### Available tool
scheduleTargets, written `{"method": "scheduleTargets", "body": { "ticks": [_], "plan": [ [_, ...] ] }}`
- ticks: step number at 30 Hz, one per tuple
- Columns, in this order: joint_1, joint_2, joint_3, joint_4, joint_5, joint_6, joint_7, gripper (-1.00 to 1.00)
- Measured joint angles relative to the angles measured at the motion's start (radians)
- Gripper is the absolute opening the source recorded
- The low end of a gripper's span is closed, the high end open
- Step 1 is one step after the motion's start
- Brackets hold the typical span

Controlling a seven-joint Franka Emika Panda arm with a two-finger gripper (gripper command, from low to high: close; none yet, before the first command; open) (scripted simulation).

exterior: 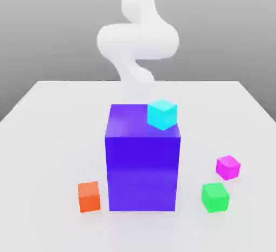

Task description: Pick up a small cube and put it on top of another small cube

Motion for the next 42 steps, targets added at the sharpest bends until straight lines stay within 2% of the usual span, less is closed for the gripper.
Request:
{"method": "scheduleTargets", "body": {
  "ticks": [13, 18, 20, 26, 31, 35, 36, 42],
  "plan": [
    [0.107, 0.46, 0.362, -0.327, -0.045, 0.323, 0.272, 0.0],
    [0.221, 0.678, 0.485, -0.469, -0.041, 0.477, 0.379, 0.0],
    [0.256, 0.734, 0.503, -0.497, -0.042, 0.52, 0.406, 0.0],
    [0.319, 0.847, 0.39, -0.477, -0.224, 0.598, 0.552, 0.0],
    [0.443, 0.938, 0.226, -0.452, -0.392, 0.66, 0.678, 0.0],
    [0.572, 1.01, 0.072, -0.438, -0.486, 0.716, 0.747, 0.0],
    [0.597, 1.023, 0.044, -0.436, -0.498, 0.726, 0.756, -1.0],
    [0.609, 1.029, 0.03, -0.435, -0.507, 0.733, 0.763, -1.0]
  ]
}}
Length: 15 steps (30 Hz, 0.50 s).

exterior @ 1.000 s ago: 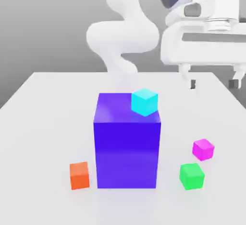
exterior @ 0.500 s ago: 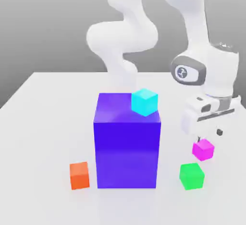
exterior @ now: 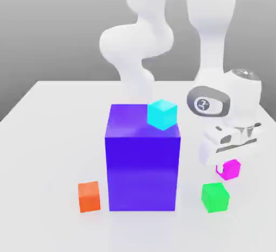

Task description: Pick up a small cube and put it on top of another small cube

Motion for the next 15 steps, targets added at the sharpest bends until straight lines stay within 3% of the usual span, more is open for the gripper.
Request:
{"method": "scheduleTargets", "body": {
  "ticks": [6, 11, 15],
  "plan": [
    [-0.137, -0.085, 0.168, -0.017, 0.116, -0.064, -0.084, -1.0],
    [-0.233, -0.176, 0.308, -0.041, 0.295, -0.127, -0.218, -1.0],
    [-0.248, -0.248, 0.357, -0.062, 0.428, -0.176, -0.318, -1.0]
  ]
}}
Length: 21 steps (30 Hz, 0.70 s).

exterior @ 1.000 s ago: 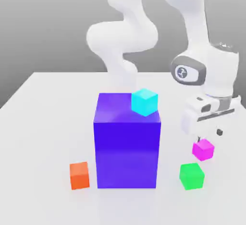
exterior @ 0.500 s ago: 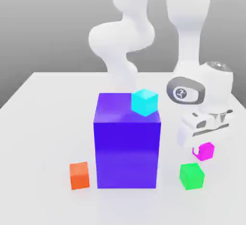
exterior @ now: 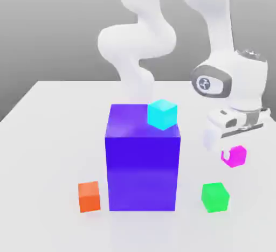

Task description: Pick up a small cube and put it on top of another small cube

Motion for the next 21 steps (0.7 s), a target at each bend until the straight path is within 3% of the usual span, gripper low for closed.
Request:
{"method": "scheduleTargets", "body": {
  "ticks": [5, 8, 16, 21],
  "plan": [
    [-0.012, -0.052, -0.014, 0.011, 0.064, -0.068, -0.126, -1.0],
    [-0.002, -0.064, -0.078, 0.043, 0.069, -0.113, -0.225, -1.0],
    [-0.123, -0.1, -0.18, 0.131, 0.106, -0.233, -0.512, -1.0],
    [-0.135, 0.028, -0.206, 0.153, 0.023, -0.131, -0.496, -1.0]
  ]
}}
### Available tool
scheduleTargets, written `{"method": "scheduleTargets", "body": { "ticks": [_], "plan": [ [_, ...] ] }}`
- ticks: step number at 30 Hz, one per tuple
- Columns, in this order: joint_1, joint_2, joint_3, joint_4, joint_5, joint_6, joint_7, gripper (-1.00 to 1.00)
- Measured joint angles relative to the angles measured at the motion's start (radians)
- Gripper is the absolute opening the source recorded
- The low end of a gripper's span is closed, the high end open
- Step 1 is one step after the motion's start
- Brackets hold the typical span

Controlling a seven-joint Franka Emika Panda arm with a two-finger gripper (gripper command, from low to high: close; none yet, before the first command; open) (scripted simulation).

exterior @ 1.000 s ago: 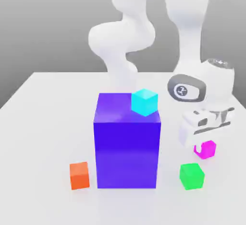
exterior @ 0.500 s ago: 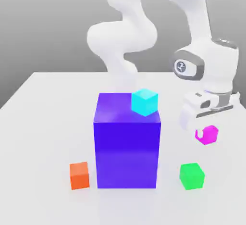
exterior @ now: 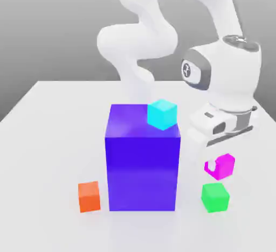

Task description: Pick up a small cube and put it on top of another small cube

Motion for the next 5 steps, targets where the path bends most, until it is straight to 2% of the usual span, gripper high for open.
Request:
{"method": "scheduleTargets", "body": {
  "ticks": [1, 2, 5],
  "plan": [
    [0.008, 0.036, -0.012, 0.002, -0.028, 0.032, 0.02, -1.0],
    [0.018, 0.067, -0.027, 0.004, -0.052, 0.061, 0.037, 1.0],
    [0.018, 0.067, -0.027, 0.004, -0.052, 0.061, 0.037, 1.0]
  ]
}}
